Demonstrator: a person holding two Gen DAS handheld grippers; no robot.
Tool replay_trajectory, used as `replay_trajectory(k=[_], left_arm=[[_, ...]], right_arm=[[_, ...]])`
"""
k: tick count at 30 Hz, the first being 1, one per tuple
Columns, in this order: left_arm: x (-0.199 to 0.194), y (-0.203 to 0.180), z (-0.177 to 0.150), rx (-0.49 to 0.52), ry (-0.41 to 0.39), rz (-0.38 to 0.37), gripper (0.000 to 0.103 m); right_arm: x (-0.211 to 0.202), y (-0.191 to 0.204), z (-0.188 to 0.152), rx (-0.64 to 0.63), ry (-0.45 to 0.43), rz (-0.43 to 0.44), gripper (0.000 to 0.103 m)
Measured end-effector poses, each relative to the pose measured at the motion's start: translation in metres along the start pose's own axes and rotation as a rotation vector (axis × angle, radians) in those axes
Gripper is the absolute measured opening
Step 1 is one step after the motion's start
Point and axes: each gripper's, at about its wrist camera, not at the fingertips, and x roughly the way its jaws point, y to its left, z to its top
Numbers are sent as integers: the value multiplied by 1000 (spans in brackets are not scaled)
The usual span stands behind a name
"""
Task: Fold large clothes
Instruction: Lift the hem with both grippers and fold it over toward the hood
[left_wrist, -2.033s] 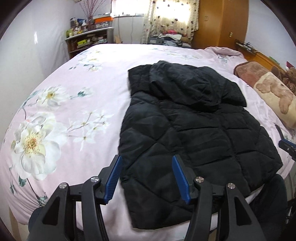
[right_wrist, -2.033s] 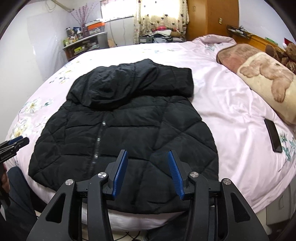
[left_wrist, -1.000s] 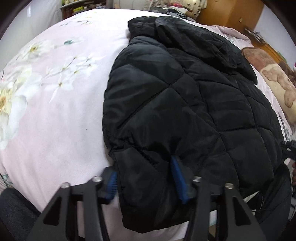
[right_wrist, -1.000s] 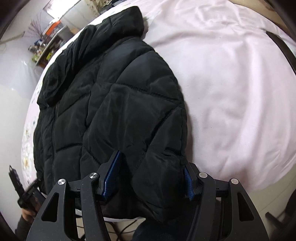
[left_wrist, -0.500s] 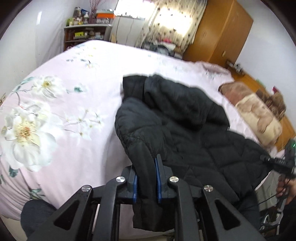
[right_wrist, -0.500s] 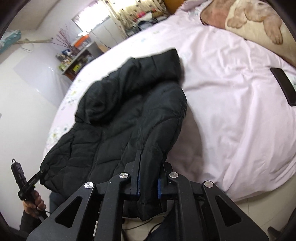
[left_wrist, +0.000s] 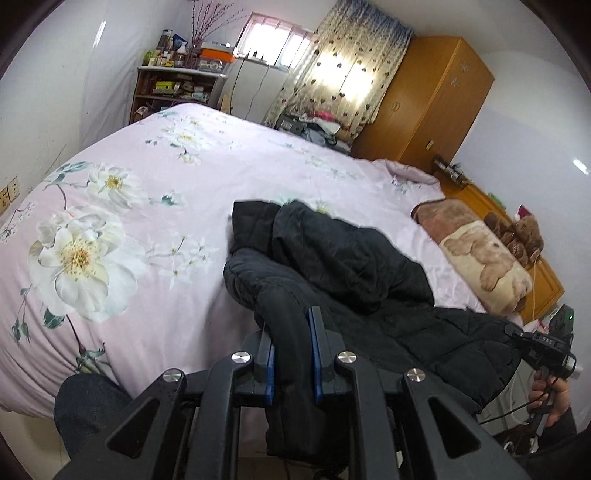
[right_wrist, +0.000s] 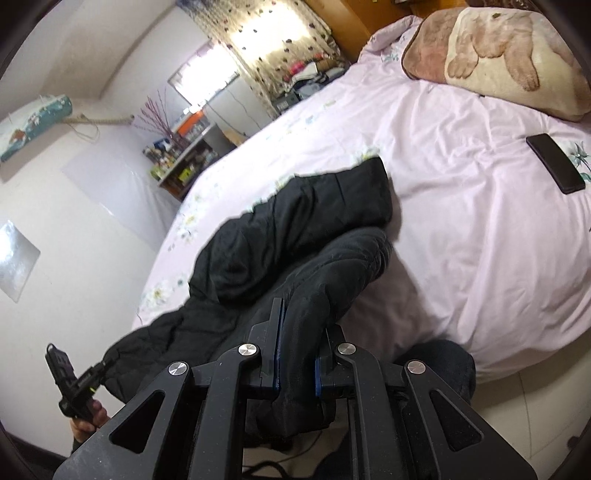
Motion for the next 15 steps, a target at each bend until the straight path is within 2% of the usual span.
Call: replay_trajectory(k=[7,15], left_arm=[[5,12,29,-98,-46,-26,15],[59,18,100,-140,-72,-13,15]], right_arm=[[8,15,33,41,-64,41,12],[53,32,100,17,-86,39,12]])
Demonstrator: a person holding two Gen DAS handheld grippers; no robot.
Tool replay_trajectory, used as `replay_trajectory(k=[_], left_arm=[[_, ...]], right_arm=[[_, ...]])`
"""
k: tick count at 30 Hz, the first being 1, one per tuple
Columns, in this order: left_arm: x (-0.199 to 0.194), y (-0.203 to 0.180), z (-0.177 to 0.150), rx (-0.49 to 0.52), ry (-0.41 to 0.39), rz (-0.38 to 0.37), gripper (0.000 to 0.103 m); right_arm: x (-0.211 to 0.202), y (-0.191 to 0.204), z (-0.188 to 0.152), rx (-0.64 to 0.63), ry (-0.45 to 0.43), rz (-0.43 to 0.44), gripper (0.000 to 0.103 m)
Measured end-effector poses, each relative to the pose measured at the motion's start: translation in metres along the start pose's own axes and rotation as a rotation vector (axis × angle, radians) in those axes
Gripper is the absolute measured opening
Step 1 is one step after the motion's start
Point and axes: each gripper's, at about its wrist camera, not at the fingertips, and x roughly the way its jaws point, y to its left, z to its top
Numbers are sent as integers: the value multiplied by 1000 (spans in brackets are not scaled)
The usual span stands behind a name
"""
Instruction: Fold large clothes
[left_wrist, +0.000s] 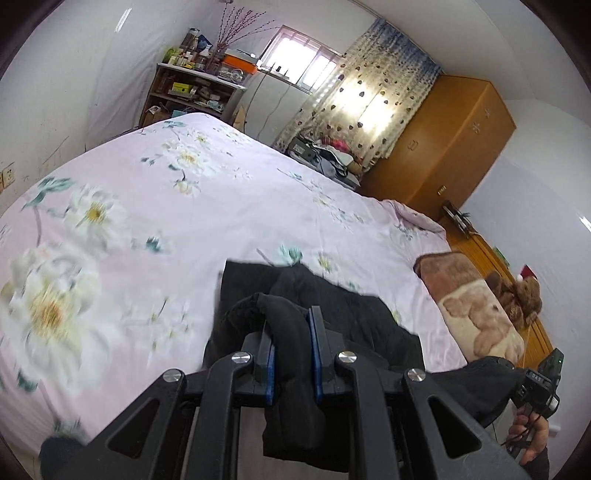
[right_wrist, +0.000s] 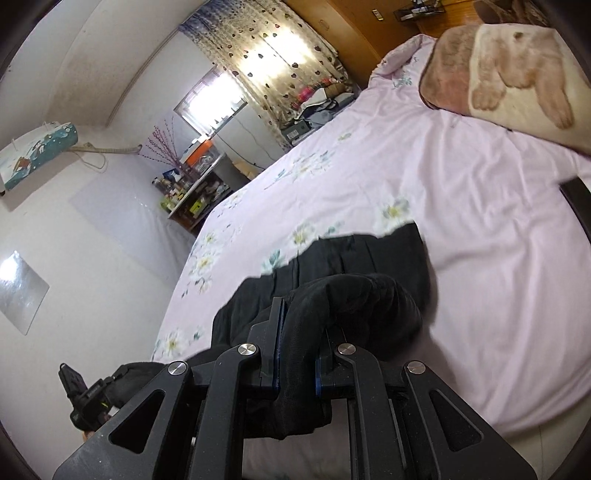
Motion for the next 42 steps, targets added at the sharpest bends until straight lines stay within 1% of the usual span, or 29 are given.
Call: replay_trajectory(k=[5,8,11,14,16,18,20,23,25,26,27,28,29,31,33,34,35,36,38,40,42], left_arm=[[62,0,37,-16,30,32,16],[110,5,56,-26,73,61,16],[162,14,66,-38,130,95,16],[212,27,66,-59,196,137,16],[241,35,59,-68,239,161,18],[262,42,53,-86,270,176,21],[273,45,51,-104,280,172,22],[273,42,54,-104,298,148,24],[269,42,62,-107,320,121,31],[264,42,67,-116,322,97,33],[258,42,71,-129,315,66,40],[253,42,76,-142,307,39,47],[246,42,80,-161,297,13,50],[234,43,86,-201,268,-13,63],[218,40,94,-204,180,23,74],[210,39,98,-195,139,43,77],[200,37,101,-195,109,47,77],[194,36,103,-196,96,42,77],[183,26,102,-158,74,44,77],[180,5,91,-63,79,38,78],[186,-20,69,43,115,12,78]], right_arm=[[54,-2,42,3,20,-50,12],[89,-10,61,28,47,-79,13],[138,-29,78,63,102,-125,14],[184,-49,85,93,167,-177,15],[207,-60,86,119,196,-196,18],[230,-74,85,158,225,-205,20],[245,-85,84,193,244,-209,21],[249,-93,83,225,253,-198,23],[239,-89,87,233,243,-167,27],[232,-87,91,234,230,-141,33],[224,-85,94,238,212,-105,45],[217,-81,96,245,194,-71,53],[206,-78,99,251,164,-38,62],[195,-70,104,242,126,-26,65],[184,-60,108,200,88,-51,66],[178,-55,109,169,66,-73,66],[172,-48,109,136,42,-90,66],[165,-39,107,103,20,-107,66],[157,-22,101,33,-3,-118,66],[156,1,87,-77,-6,-130,66],[166,21,63,-194,20,-167,66]])
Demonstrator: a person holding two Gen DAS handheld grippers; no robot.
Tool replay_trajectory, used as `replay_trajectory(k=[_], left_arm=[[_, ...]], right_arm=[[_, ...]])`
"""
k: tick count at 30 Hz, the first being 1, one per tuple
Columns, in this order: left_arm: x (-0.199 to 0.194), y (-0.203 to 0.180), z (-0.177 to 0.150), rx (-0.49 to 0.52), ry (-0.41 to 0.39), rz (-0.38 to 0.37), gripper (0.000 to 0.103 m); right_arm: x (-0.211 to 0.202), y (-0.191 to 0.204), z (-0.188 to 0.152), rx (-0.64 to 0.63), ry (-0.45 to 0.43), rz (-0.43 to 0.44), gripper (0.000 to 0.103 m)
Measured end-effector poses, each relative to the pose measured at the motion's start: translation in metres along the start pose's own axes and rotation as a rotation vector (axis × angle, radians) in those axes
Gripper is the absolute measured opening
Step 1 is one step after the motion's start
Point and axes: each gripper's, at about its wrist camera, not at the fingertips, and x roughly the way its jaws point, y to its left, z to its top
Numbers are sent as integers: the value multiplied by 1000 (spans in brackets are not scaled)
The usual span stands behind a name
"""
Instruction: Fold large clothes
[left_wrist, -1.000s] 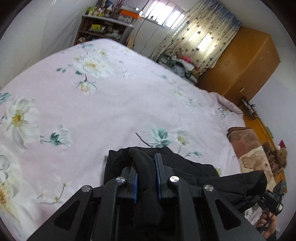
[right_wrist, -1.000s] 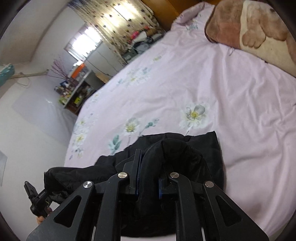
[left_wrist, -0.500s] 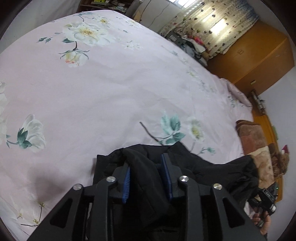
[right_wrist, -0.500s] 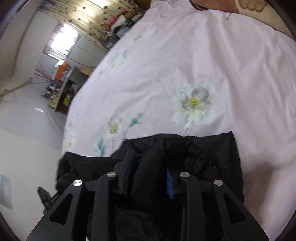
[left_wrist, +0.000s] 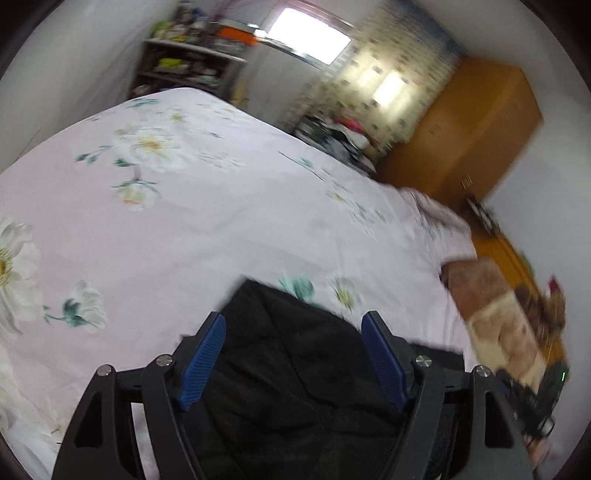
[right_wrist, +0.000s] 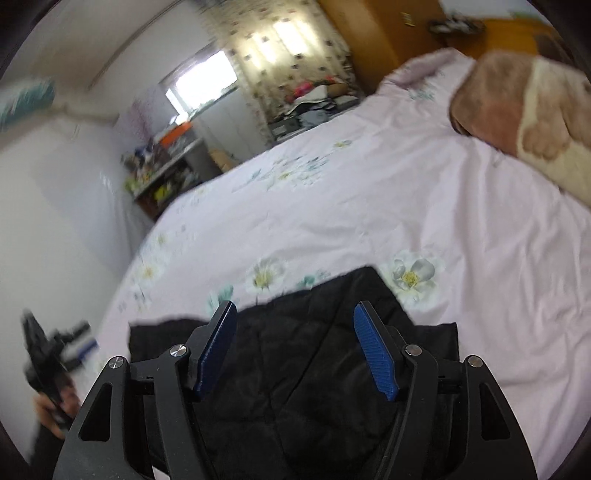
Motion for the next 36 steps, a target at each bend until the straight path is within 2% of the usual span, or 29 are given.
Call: replay_trajectory(k=[2,5,6,9,11,13,18,24,28,32,34,36], left_arm=[[20,-26,-26,111,67,-29,78],[57,-54,-51,238,132,-4,78],[68,-57,-52,270,127,26,78],[101,-50,-43,346,66,212,78],[119,-34,-41,342,31,267,79],[130,-20,-43,304,23,279,79],[144,-17,-51,295,-31,307,79],[147,-12,-50,285,-6,314,79],[132,-16,-33,278,73,292,78],[110,-25,-12,320,2,245,78],[121,-22,-8,338,-18,288,78],[149,-5,-12,294,65,327,78]], right_arm=[[18,19,-25,-96,48,-30,66],[50,24,-52,-172,127,-79,66],[60,23,-58,-198,137,-107,66],[82,9,-54,-234,121,-184,66],[98,-3,-50,-253,120,-205,67],[109,-17,-50,-232,117,-217,67],[126,-31,-57,-175,80,-244,67],[133,-32,-57,-163,85,-265,67],[121,-28,-45,-139,137,-272,67],[95,-10,-25,-170,78,-255,67],[99,-7,-16,-172,68,-246,67],[123,-15,-14,-169,120,-289,67]])
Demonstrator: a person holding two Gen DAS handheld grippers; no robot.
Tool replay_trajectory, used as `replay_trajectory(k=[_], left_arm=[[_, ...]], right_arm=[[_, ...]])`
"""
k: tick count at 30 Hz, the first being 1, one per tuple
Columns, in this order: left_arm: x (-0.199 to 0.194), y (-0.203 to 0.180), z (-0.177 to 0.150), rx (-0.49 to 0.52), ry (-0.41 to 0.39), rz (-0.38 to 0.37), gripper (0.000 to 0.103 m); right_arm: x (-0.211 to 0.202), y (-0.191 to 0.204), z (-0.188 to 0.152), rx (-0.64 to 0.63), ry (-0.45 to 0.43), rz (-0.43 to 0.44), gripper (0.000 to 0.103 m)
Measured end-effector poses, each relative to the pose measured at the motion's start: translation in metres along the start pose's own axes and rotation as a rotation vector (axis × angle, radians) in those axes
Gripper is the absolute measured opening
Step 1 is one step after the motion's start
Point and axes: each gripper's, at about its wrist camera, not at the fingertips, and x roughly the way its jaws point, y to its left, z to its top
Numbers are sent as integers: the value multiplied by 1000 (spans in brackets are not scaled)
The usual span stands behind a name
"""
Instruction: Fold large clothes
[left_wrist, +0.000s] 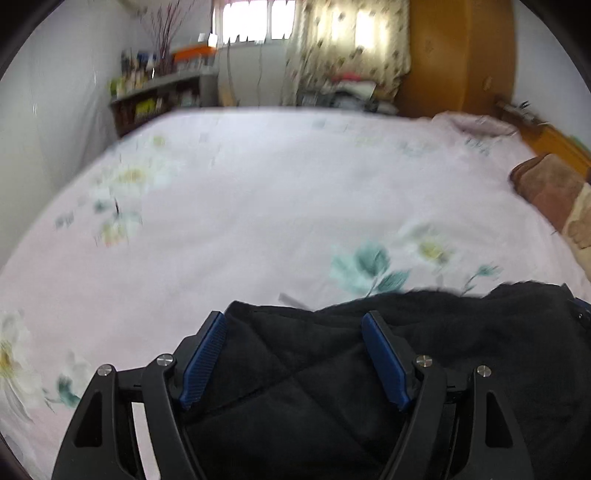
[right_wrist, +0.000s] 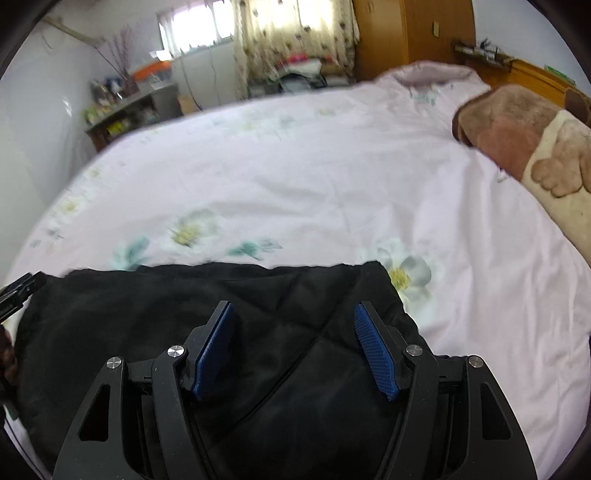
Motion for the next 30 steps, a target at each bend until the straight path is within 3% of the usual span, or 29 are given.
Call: replay_trajectory(k=[1,3,8,21,27,30], left_arm=[[15,6,-6,-38,38,-21,79],[26,12,-13,-95,37,-39,79],[38,3,-19,-81,20,-13,79],[43,4,-19,-83,12,-5,79],[26,4,-3,-69,69,8,79],[-7,8,6,-81,24,-2,78]], right_arm=[[17,-2,-3,-8,41,-27,67],[34,-8,-8,23,51,-10,67],[50,-3,-17,10,20,-67,67],[55,-8,-26,26,-10,-64,67],[45,-10,-15,25,52,-55,67],[21,-12,-5,31,62,-77,67]])
